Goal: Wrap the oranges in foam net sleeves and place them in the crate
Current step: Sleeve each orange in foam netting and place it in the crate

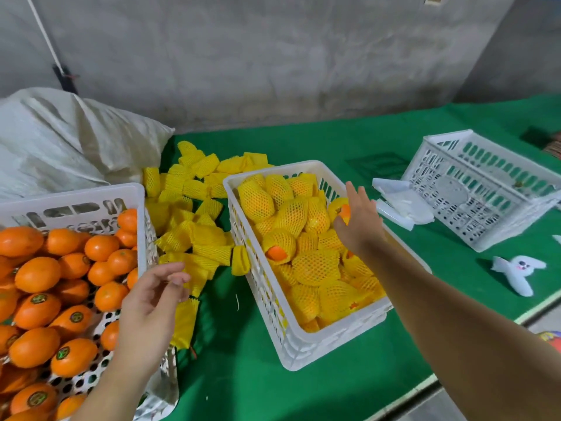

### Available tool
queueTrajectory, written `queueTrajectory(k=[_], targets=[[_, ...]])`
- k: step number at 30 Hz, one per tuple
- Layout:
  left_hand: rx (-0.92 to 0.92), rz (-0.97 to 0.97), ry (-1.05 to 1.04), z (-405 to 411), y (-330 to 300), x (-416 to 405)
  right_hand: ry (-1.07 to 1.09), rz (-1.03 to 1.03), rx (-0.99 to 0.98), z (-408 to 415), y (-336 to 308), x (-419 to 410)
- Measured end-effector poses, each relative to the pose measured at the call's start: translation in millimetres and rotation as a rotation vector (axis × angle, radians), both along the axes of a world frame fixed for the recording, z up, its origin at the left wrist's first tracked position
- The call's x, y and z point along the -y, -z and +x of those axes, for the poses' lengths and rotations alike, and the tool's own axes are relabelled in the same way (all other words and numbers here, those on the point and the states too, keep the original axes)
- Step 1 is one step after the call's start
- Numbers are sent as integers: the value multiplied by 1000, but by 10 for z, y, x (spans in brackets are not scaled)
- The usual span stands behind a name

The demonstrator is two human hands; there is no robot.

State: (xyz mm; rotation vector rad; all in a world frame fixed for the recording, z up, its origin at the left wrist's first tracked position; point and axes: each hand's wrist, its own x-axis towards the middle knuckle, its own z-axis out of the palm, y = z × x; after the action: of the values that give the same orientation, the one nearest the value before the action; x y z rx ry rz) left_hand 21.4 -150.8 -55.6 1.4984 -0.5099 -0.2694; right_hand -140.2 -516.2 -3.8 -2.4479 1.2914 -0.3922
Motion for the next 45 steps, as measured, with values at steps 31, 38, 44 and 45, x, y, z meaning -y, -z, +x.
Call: queueTrajectory(k=[31,38,44,45], targets=[[387,1401,186,1478,890,-453,-882,-950,-1437,1766,865,-1466],[322,1681,243,1259,1089,-369,-810,-516,-882,1862,813,-1488],[349,1490,197,1303,974,-218,-836,-58,-159,1572,639,-1637],[352,1500,201,1298,950,-212,-813,22,-47,1443,611,-1667]])
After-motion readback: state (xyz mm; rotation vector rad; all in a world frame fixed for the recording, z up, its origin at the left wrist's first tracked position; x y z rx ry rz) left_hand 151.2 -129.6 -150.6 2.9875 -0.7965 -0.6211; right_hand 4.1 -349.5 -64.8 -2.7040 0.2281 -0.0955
